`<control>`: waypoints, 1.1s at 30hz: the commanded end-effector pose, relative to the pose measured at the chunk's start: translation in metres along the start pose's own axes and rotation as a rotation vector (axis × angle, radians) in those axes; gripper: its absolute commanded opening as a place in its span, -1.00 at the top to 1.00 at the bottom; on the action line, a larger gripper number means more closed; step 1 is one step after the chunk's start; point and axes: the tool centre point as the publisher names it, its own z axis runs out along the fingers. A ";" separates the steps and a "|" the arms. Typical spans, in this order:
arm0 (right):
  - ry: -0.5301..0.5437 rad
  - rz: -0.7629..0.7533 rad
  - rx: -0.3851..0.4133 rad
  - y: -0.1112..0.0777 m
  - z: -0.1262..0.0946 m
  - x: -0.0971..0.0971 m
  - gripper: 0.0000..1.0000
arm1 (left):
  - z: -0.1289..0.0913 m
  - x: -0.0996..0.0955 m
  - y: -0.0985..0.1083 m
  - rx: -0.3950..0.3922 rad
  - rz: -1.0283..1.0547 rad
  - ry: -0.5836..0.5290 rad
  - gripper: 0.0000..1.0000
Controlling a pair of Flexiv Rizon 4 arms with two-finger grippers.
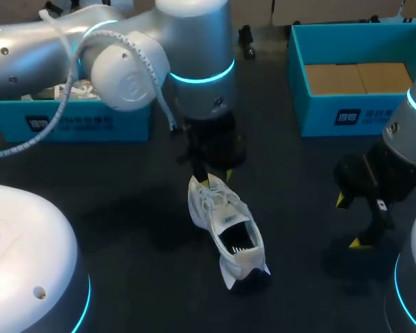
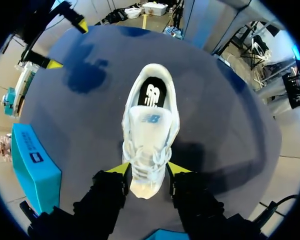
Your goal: Take the shoe out of the shoebox, open the shoe tongue, remove and reinsert the insole, then place the shoe into the shoebox
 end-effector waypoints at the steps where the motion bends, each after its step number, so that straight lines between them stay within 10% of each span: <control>1: 0.000 0.000 0.001 0.000 0.001 0.000 -1.00 | 0.013 0.010 -0.010 -0.003 0.029 -0.020 0.15; 5: 0.000 0.000 0.001 0.000 0.001 0.000 -1.00 | 0.026 0.009 -0.019 0.013 0.032 -0.021 0.14; 7: 0.000 0.000 0.001 0.000 0.001 0.000 -1.00 | 0.035 0.009 -0.024 0.028 0.042 -0.011 0.44; 25: 0.000 0.000 0.001 0.000 0.001 0.000 -1.00 | 0.075 0.012 -0.055 0.038 0.066 0.006 0.29; 33: 0.000 0.000 0.001 0.000 0.001 0.000 -1.00 | 0.046 0.019 -0.053 0.017 0.075 -0.050 0.25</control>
